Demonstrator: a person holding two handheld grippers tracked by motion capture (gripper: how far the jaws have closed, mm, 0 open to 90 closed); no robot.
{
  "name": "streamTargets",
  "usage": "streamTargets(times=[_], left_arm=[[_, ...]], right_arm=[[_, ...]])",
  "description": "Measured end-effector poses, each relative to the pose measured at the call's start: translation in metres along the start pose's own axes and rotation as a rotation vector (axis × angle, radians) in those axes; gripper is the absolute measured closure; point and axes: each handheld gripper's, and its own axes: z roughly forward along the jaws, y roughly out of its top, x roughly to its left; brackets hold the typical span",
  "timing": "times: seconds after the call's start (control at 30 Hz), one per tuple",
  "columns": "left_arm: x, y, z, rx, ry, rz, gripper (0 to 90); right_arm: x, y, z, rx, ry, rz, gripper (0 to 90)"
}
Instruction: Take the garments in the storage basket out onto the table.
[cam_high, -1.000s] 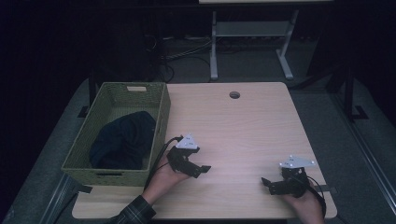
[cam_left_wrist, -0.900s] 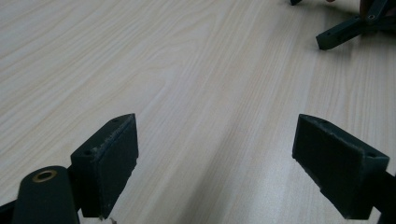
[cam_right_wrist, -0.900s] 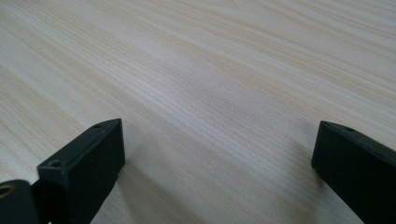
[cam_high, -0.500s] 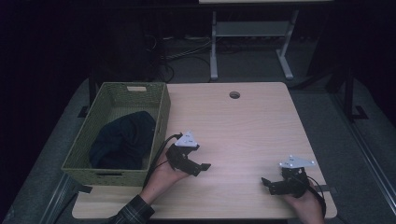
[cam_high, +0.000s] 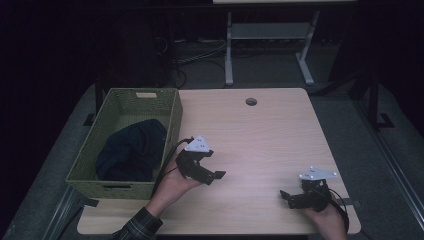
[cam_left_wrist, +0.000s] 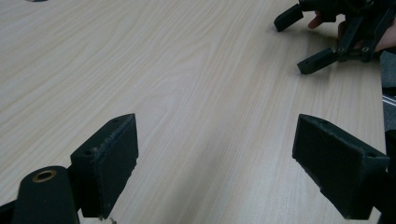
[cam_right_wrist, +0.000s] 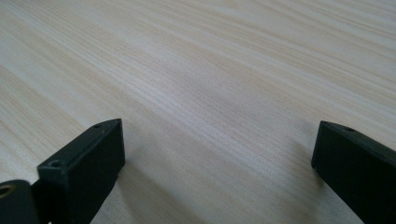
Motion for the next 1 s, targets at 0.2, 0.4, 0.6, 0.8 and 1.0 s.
streamTargets(times=[0.2,0.4,0.6,0.8,1.0], left_arm=[[-0.001,0.008,-0.006,0.007,-0.012,0.015,14.0],[0.002,0.014,-0.012,0.007,-0.015,0.023,14.0],[0.007,0.018,-0.018,-0.005,-0.023,0.018,14.1],[0.011,0.02,-0.024,-0.014,-0.023,0.02,14.1],[0.014,0.024,-0.029,0.001,-0.031,0.019,14.2]], right_arm=[[0.0,0.0,0.0,-0.002,-0.001,-0.002,2.4],[0.0,0.0,0.0,-0.001,-0.001,-0.003,2.4],[0.0,0.0,0.0,-0.002,-0.002,-0.002,2.4],[0.0,0.0,0.0,-0.003,-0.002,-0.001,2.4],[0.0,0.0,0.0,-0.002,-0.002,-0.001,2.4]])
